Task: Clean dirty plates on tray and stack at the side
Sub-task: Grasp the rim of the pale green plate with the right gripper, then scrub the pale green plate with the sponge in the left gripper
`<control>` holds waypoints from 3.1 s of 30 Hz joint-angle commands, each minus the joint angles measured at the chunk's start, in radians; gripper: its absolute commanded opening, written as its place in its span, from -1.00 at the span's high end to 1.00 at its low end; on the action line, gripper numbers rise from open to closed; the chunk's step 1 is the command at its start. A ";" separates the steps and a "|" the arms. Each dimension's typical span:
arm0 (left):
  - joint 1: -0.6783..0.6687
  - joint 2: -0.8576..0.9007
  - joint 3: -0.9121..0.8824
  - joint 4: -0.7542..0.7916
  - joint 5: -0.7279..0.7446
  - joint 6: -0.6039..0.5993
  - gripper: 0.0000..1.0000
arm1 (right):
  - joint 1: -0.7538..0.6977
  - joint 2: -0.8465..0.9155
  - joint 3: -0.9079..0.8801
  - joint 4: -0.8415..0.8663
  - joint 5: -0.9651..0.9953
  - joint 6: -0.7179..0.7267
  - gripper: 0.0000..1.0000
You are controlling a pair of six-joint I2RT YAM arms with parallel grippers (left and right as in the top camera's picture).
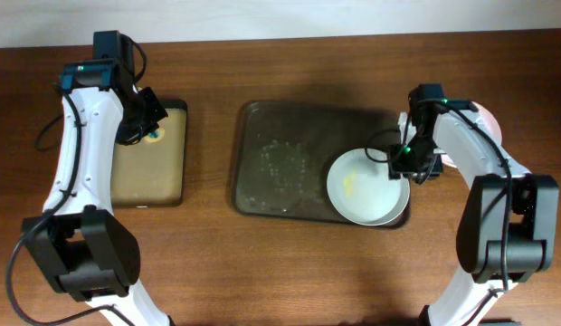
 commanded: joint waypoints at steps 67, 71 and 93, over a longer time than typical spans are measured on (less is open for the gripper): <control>-0.589 0.180 -0.179 0.306 -0.037 -0.032 1.00 | 0.226 0.047 -0.164 0.399 -0.233 0.268 0.92; -0.605 0.182 -0.181 0.415 0.312 0.039 1.00 | 0.226 0.047 -0.164 0.400 -0.233 0.268 0.92; -0.619 0.206 -0.350 0.378 -0.420 -0.014 1.00 | 0.224 0.047 -0.148 0.383 -0.226 0.264 0.92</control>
